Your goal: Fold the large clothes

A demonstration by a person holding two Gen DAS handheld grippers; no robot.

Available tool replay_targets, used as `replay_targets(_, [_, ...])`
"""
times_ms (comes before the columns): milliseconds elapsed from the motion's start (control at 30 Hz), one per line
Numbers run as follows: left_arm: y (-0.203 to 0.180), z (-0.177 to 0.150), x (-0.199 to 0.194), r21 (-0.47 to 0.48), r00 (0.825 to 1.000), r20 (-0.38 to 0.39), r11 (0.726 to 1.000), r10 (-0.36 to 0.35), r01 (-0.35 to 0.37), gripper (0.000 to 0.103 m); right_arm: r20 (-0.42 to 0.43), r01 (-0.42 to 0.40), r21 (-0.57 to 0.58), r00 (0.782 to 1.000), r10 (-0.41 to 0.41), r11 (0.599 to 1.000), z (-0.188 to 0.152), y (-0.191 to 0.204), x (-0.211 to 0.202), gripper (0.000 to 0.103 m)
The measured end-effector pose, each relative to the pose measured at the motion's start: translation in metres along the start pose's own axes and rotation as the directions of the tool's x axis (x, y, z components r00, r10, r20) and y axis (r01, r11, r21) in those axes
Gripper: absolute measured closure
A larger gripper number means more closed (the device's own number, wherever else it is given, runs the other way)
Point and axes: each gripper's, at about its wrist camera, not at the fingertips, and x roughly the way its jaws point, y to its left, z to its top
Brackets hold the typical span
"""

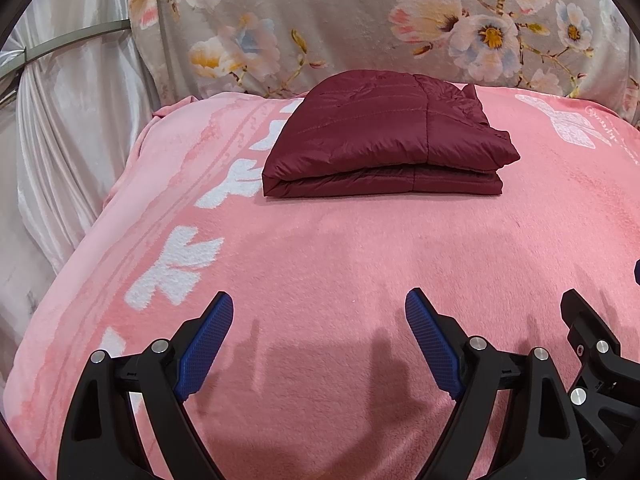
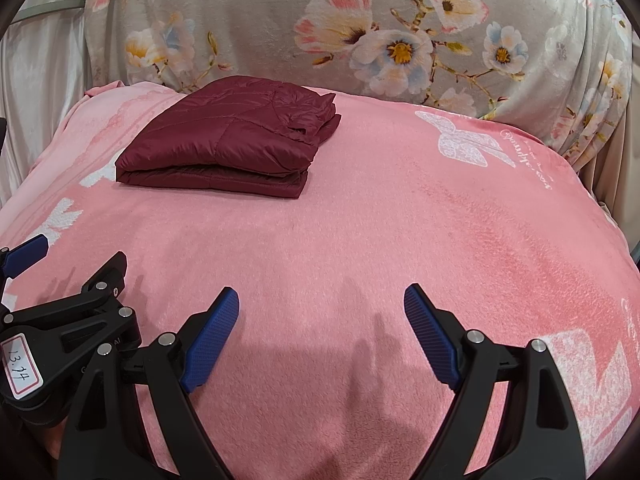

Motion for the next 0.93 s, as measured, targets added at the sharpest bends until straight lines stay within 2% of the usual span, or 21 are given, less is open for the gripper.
replay_targets(933, [0.0026, 0.0036, -0.001, 0.003, 1.0, 0.007, 1.0, -0.004, 0.004, 0.022, 0.0, 0.002, -0.004, 1.0, -0.002, 1.0, -0.0004, 0.0008, 0.0003, 0.021])
